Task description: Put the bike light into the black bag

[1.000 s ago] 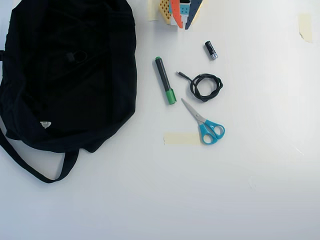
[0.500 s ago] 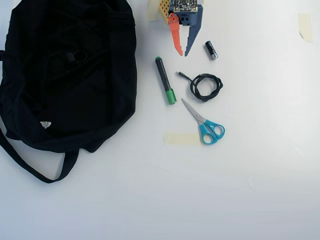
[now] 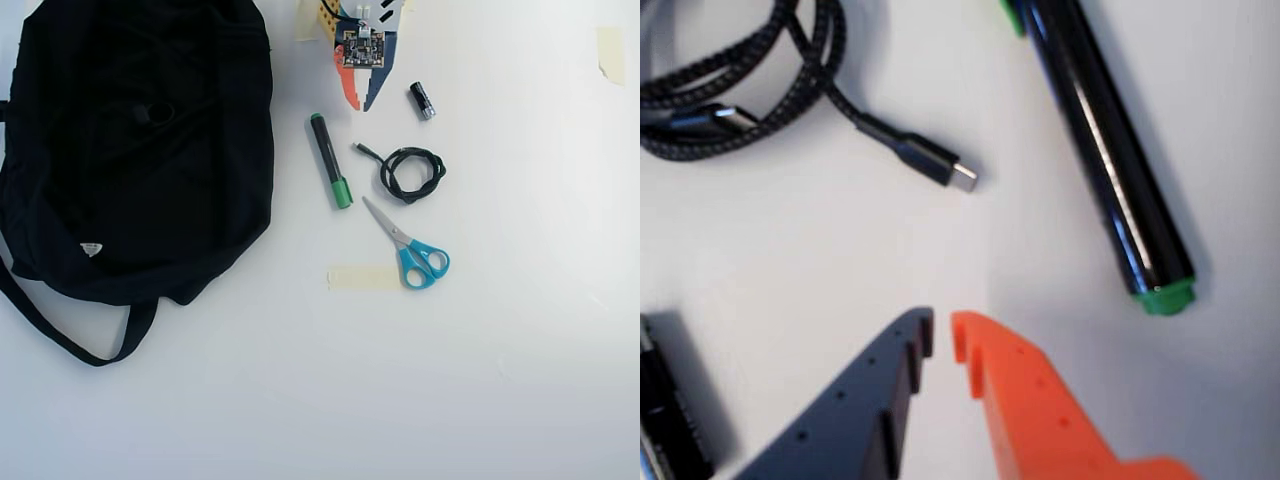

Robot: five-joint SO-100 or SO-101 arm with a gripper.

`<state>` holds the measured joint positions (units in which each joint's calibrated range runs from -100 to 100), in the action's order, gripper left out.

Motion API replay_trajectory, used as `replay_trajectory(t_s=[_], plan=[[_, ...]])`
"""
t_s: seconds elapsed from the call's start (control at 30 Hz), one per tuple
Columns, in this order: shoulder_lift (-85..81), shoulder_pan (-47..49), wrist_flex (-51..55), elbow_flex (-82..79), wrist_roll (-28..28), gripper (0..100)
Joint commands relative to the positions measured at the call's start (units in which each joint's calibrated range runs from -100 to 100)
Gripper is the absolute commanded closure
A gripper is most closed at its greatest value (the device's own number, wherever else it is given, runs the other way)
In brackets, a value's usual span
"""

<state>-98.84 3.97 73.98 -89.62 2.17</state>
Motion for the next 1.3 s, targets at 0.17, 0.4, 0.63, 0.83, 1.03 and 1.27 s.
replay_trajectory(t_s=[0.17,0.4,0.63,0.83,1.03,1.27], plan=[[-0.58,0.37,-1.89,-9.75,0.19,98],[-0.5,0.22,-1.8,-9.66,0.03,98],[-0.5,0.22,-1.8,-9.66,0.03,98],[-0.5,0.22,-1.8,-9.66,0.03,98],[-0.5,0.22,-1.8,-9.66,0.03,98],[-0.5,0.22,-1.8,-9.66,0.03,98]])
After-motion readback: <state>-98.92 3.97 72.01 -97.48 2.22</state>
